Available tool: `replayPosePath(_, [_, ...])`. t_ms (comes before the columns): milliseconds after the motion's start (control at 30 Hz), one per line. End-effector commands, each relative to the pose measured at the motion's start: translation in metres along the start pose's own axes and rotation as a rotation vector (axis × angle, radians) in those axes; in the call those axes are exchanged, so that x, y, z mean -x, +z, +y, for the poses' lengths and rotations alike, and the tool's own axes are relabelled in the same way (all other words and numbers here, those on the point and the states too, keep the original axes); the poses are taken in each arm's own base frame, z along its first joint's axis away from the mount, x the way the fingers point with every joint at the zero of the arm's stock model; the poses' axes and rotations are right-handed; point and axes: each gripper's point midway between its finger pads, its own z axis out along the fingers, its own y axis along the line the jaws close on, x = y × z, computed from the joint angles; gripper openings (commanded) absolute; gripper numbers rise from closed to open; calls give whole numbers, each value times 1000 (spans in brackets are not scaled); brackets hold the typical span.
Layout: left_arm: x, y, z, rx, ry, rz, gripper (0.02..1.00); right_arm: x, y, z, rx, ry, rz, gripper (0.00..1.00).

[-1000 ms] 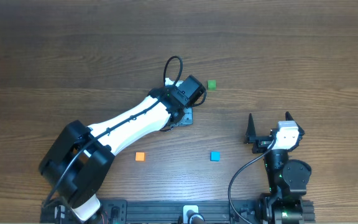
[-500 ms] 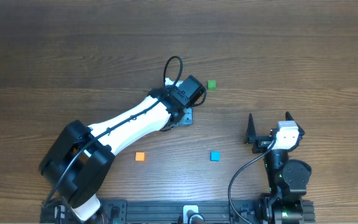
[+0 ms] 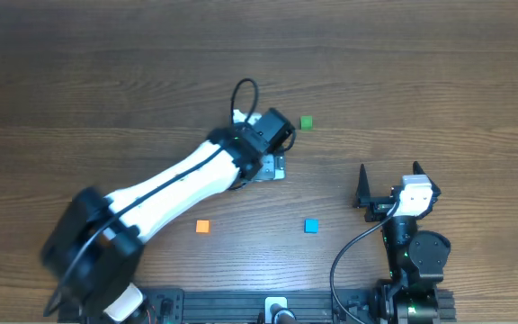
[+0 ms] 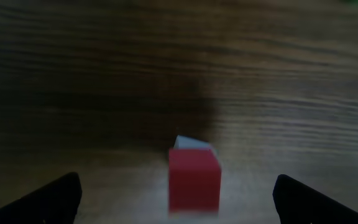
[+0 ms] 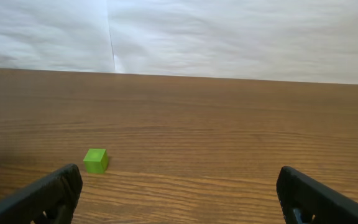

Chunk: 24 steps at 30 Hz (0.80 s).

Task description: Stack Cubes

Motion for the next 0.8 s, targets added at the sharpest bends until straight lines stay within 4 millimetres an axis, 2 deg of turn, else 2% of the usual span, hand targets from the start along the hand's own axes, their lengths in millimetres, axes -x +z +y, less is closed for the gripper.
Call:
replayPosePath(33, [25, -68, 10, -56, -33, -168, 998, -1, 0, 1, 8, -4, -3, 993])
replayPosePath(167, [22, -107, 30, -62, -45, -214, 996, -1, 0, 1, 8, -4, -3, 991])
replayPosePath(267, [6, -115, 48, -44, -59, -197, 996, -1, 0, 1, 8, -4, -3, 993])
replayPosePath(333, [-9, -106, 59, -34, -79, -172, 987, -1, 0, 1, 8, -4, -3, 991])
replayPosePath(500, [-53, -59, 78, -42, -102, -97, 969, -1, 0, 1, 8, -4, -3, 991])
replayPosePath(600, [-73, -35, 86, -48, -99, -72, 972, -1, 0, 1, 8, -4, -3, 993])
replayPosePath(800, [-90, -18, 99, -16, -89, -40, 925, -1, 0, 1, 8, -4, -3, 993])
